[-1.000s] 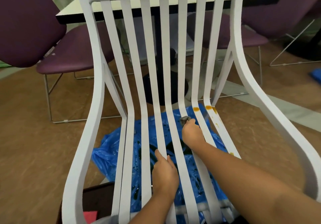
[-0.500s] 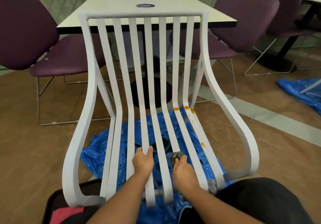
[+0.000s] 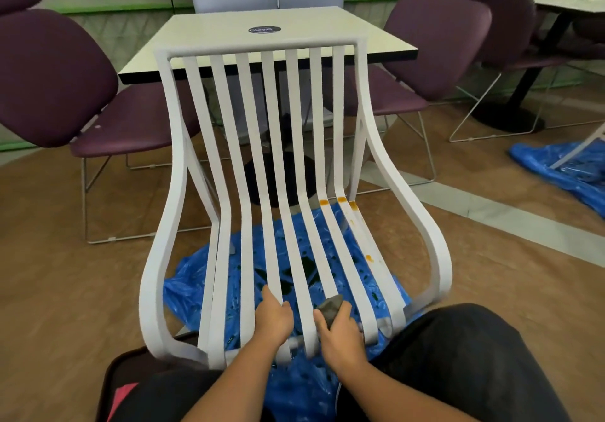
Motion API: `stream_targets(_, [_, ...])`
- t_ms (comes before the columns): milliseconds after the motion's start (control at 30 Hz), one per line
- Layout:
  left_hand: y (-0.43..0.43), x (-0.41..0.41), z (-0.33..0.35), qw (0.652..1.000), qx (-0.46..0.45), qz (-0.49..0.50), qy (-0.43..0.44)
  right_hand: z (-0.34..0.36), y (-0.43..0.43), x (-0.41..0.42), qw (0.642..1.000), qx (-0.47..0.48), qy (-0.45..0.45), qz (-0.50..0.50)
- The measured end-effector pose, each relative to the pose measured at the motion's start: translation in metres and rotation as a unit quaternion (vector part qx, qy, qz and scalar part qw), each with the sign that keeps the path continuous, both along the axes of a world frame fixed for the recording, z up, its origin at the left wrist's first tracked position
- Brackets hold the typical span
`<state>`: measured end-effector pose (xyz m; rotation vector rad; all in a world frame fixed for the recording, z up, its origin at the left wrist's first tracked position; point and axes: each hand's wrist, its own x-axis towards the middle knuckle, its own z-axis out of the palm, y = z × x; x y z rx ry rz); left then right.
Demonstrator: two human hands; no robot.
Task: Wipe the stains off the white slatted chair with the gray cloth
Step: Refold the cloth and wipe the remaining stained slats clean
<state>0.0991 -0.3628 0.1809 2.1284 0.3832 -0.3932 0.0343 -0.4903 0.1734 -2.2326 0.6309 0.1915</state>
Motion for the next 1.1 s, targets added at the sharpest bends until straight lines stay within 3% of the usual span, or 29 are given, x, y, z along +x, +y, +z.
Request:
stream_targets(267, [0.019, -0.011, 0.01, 0.996, 0.052, -0.079, 0.003, 0.025, -0.005, 0.022, 0.996, -0.08, 0.047, 0.005])
stream_targets(467, [0.028, -0.011, 0.018, 0.995, 0.04, -0.096, 0.0, 0.074, -0.033, 0.042, 0.999, -0.041, 0.015, -0.024])
stream_targets(633, [0.028, -0.011, 0.02, 0.995, 0.036, -0.09, 0.008, 0.105, -0.065, 0.048, 0.996, -0.066, -0.026, -0.048])
stream_targets(700, [0.027, -0.01, 0.019, 0.995, 0.033, -0.089, 0.012, 0.105, -0.072, 0.044, 0.995, -0.099, -0.011, -0.023])
stream_targets(867, [0.022, -0.01, 0.017, 0.997, 0.014, -0.078, 0.023, 0.054, -0.061, 0.04, 0.974, -0.128, 0.164, 0.087])
stream_targets(1100, [0.02, -0.005, 0.013, 0.998, -0.008, -0.054, 0.029, 0.029, -0.048, 0.045, 0.995, -0.031, 0.08, -0.048])
